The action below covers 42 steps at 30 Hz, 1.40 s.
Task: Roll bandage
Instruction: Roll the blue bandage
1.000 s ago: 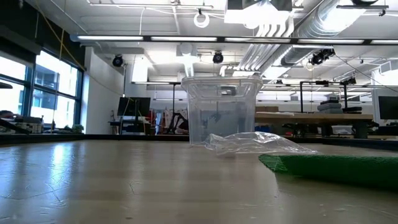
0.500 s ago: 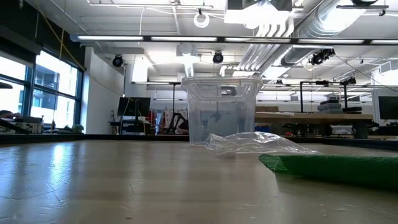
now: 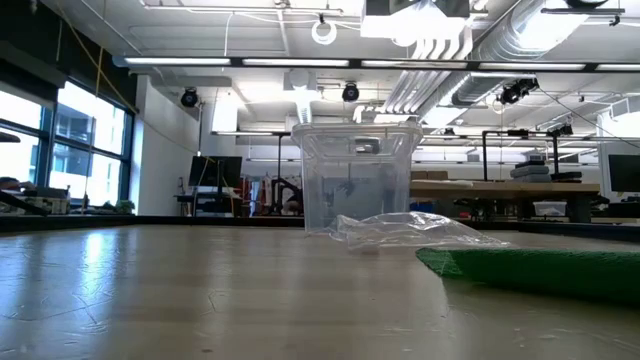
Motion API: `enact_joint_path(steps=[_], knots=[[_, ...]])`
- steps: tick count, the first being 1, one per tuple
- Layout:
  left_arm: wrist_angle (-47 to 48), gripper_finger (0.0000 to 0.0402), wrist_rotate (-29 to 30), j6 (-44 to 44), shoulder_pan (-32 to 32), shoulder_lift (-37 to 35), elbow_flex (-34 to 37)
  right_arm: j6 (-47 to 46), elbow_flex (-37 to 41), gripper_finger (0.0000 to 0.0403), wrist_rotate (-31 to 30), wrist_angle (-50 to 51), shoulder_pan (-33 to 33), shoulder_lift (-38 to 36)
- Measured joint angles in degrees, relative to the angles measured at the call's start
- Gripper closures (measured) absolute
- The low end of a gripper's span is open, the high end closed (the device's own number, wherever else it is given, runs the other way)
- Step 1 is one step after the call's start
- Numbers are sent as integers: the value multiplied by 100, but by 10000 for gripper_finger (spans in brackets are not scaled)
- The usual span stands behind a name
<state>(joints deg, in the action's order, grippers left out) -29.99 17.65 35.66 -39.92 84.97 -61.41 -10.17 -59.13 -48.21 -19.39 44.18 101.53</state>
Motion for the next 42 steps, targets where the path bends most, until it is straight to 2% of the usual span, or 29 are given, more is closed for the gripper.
enact_joint_path(steps=[4,10,15,18,21,26,29,33,38,40,42], knots=[[-269,401,-258,-126,-192,641,-299,31,0,399,-131,384,-33,-383],[195,401,-370,-142,-240,1770,-1328,565,-4,399,-426,539,112,-1143],[1687,401,-402,-122,-65,2388,-2241,770,-4,399,-428,456,255,-1489],[2582,399,-201,21,56,2528,-2543,910,-4,399,-394,290,361,-1508],[2750,391,122,6,190,2590,-2590,1192,-4,399,-273,-32,468,-1510],[3061,361,135,-191,385,2575,-2601,1652,-4,399,-646,-293,651,-1512],[3475,327,133,-163,402,2577,-2600,1769,-2,399,-924,-279,750,-1512],[4200,275,166,225,401,2582,-2597,1818,-2,399,-971,-318,861,-1518],[5255,226,614,963,272,2582,-2592,1822,-2,399,-987,-326,999,-1518],[5534,215,1095,1017,87,2584,-2590,1820,-2,399,-988,-322,1066,-1518],[5590,209,1871,869,-137,2588,-2586,1820,-2,399,-1003,-323,1126,-1518]])
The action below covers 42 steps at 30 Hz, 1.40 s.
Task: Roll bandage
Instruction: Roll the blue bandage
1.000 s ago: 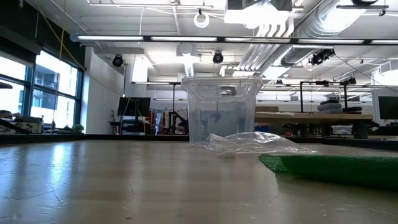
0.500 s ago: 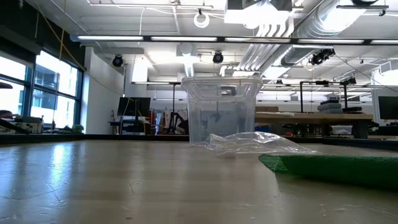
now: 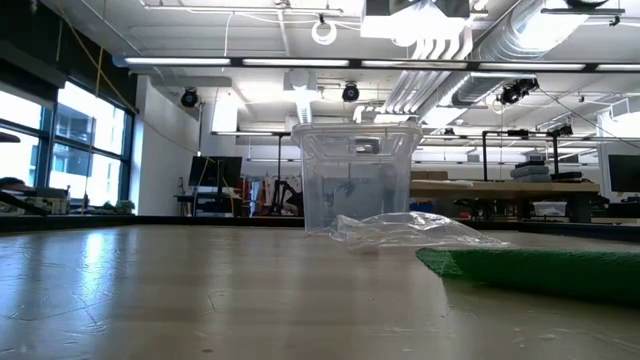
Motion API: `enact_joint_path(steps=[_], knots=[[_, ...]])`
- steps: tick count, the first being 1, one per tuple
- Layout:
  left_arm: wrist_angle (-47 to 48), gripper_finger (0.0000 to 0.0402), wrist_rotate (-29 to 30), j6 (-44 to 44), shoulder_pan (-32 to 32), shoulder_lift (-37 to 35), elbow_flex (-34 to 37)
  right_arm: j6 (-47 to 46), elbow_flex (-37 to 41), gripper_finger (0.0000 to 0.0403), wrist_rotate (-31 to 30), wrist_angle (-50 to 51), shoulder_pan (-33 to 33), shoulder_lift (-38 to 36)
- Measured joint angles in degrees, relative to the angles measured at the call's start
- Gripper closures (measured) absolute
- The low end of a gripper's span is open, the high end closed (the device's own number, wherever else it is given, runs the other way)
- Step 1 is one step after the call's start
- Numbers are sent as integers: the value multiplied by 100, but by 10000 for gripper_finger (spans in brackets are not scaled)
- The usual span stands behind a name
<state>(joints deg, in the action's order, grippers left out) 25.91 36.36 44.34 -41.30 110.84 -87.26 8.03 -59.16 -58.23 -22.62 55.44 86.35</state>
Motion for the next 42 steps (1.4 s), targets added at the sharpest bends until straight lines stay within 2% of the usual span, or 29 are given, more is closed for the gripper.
enact_joint_path(steps=[2,5,11,18,21,28,37,40,42], knots=[[-273,206,648,-347,-189,0,15,0,0,399,-31,1,30,0],[-1111,209,930,-776,-260,-2,171,-1,0,399,-33,-26,22,0],[-3418,216,657,-1943,-91,81,931,139,0,399,41,-205,-37,0],[-4626,217,781,-2628,171,96,1292,118,0,399,87,-209,-44,2],[-5108,217,442,-3016,242,96,1297,189,0,399,100,-226,-44,2],[-5774,217,282,-3525,224,94,1296,205,0,399,109,-249,-72,2],[-6549,221,285,-3410,364,508,1296,256,0,399,283,-462,-158,8],[-6593,241,566,-3399,433,573,1296,238,0,399,381,-480,-158,7],[-6550,272,796,-3491,430,564,1296,238,0,399,402,-466,-122,7]])
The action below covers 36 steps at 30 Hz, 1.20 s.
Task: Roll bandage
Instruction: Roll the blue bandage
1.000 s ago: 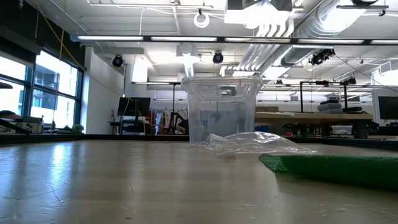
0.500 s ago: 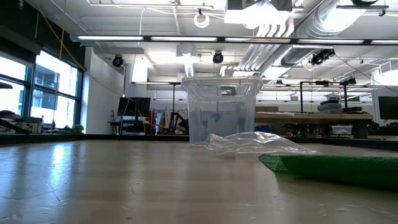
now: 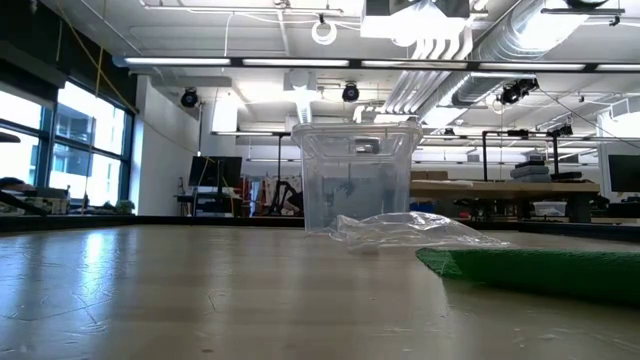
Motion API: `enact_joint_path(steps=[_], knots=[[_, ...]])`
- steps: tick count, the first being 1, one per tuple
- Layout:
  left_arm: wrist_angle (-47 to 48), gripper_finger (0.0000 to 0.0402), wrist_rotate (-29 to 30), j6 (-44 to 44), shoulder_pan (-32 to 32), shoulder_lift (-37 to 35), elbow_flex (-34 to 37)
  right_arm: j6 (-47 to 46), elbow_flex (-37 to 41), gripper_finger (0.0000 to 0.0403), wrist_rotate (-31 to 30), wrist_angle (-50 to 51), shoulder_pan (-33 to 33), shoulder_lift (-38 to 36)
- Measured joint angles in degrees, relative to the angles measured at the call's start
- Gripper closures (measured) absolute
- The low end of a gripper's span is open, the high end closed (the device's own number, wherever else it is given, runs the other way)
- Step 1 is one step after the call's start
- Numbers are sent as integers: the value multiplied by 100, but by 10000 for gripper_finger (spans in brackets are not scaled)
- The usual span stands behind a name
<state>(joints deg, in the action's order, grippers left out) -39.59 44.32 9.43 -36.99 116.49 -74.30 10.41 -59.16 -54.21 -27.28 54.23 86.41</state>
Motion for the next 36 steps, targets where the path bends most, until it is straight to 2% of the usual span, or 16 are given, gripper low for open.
enact_joint_path(steps=[4,5,9,15,18,21,23,29,36], knots=[[41,372,223,-427,-19,-53,0,-46,0,399,299,43,96,2],[37,387,268,-535,-17,-95,0,-100,0,399,414,51,108,5],[26,394,489,-767,-20,-195,-4,-335,-2,399,850,37,110,103],[-21,400,454,-807,-24,-214,-4,-398,-2,399,902,48,106,292],[107,399,33,-540,-24,-214,-4,-397,-2,399,899,30,95,295],[262,384,-833,-653,-15,-214,-4,-219,-2,399,826,-53,93,295],[269,367,-1137,-818,-52,-204,-4,-44,-2,399,715,-117,93,295],[344,289,-1231,-1252,-284,-136,0,79,-2,399,627,-125,99,295],[417,193,-1228,-1156,-431,-138,0,192,-2,399,618,-230,99,291]])
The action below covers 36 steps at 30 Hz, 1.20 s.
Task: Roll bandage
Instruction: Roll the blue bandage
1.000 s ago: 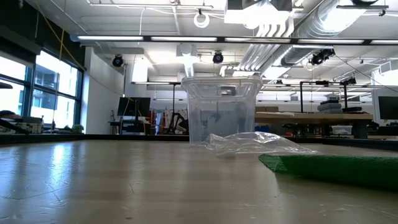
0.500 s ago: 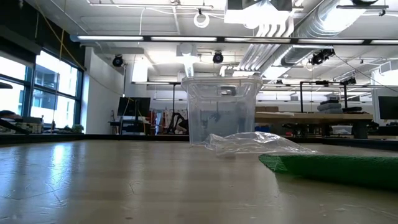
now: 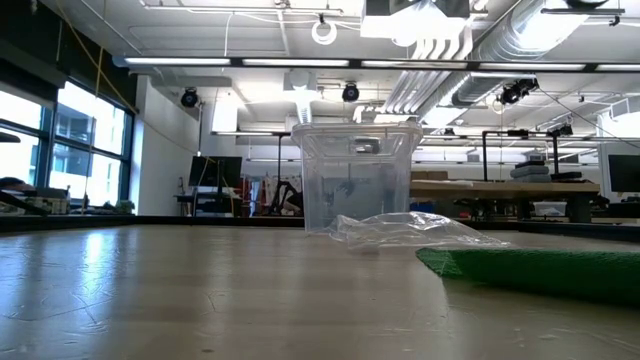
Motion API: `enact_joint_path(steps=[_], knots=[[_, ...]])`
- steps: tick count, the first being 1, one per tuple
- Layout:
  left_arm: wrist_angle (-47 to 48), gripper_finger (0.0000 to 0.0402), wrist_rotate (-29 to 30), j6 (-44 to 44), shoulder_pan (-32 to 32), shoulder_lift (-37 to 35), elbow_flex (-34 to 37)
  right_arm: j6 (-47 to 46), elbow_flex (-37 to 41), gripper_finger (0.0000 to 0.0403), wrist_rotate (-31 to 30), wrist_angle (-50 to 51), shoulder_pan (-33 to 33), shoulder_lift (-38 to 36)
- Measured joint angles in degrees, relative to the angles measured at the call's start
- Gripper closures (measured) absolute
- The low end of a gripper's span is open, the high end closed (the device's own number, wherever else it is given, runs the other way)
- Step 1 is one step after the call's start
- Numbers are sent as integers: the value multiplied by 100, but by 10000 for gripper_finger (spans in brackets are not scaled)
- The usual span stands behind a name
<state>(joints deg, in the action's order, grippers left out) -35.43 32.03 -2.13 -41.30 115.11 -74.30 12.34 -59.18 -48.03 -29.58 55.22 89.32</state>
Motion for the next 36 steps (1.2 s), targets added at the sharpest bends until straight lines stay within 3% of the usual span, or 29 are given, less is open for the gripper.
enact_joint_path(steps=[6,12,23,26,30,36], knots=[[276,170,25,0,-124,0,0,20,0,399,-453,15,16,0],[135,170,575,-1,-166,0,0,26,0,399,-547,15,28,-2],[116,170,55,265,-14,0,0,61,0,399,-771,13,-32,-4],[290,170,703,-30,-164,0,0,108,0,399,-1266,15,9,-4],[374,170,1451,-49,-282,0,0,122,0,399,-1357,13,11,-4],[215,170,1553,277,-123,0,0,122,0,399,-1169,-12,-11,-4]])
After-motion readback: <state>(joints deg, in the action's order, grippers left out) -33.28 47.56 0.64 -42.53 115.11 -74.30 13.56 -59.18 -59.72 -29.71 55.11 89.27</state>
